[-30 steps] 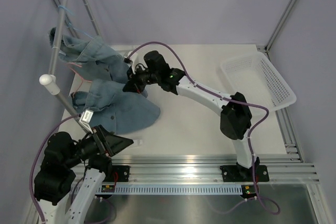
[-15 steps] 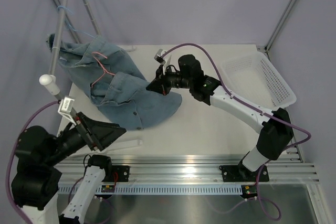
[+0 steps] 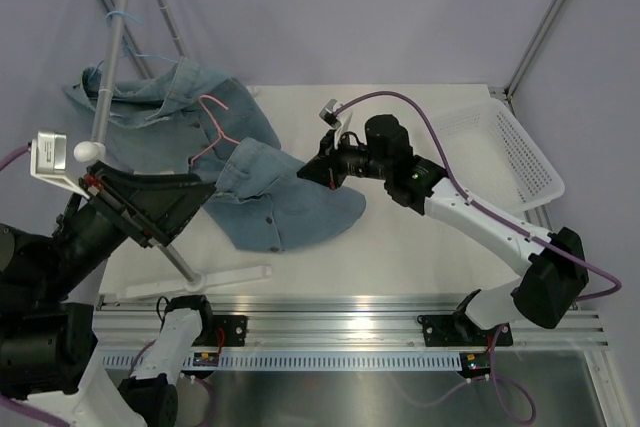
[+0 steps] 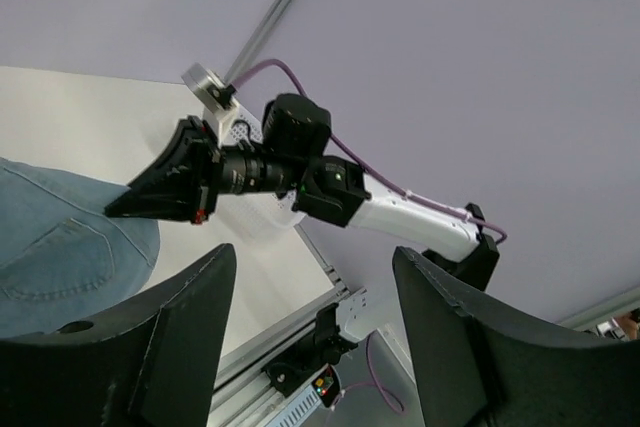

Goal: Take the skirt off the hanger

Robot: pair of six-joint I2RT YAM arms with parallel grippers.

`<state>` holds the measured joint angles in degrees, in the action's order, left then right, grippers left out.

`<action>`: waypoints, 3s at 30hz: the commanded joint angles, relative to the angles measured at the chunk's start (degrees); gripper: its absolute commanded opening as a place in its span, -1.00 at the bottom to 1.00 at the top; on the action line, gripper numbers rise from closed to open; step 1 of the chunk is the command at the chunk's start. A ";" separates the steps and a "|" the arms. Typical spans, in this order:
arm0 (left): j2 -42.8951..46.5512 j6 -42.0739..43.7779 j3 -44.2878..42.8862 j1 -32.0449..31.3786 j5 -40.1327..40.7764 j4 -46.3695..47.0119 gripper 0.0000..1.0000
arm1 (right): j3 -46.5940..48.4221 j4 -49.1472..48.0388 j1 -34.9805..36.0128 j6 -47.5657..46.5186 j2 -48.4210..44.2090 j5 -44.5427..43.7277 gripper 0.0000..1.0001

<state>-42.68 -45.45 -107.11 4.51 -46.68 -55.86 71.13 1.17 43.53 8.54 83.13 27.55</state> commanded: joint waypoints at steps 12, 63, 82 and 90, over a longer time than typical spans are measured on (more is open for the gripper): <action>-16.47 -9.65 -12.59 3.66 -3.60 12.17 0.29 | -11.71 -3.45 -5.38 2.71 -16.77 -3.12 -1.00; -30.37 19.79 3.22 -68.59 84.38 9.80 -0.02 | -20.07 26.08 -8.72 12.47 -51.93 -10.24 -1.00; -29.30 21.02 11.31 -68.50 79.81 14.37 -0.05 | -15.94 23.88 -8.72 17.74 -54.92 -6.02 -1.00; -32.11 21.99 12.28 -68.32 79.64 17.97 -0.03 | -13.31 24.76 -8.72 19.68 -54.92 -3.91 -1.00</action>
<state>-73.41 -23.90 -95.09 -63.81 33.23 -42.26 53.21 32.91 35.18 26.11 29.06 21.19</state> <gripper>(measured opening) 0.485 0.044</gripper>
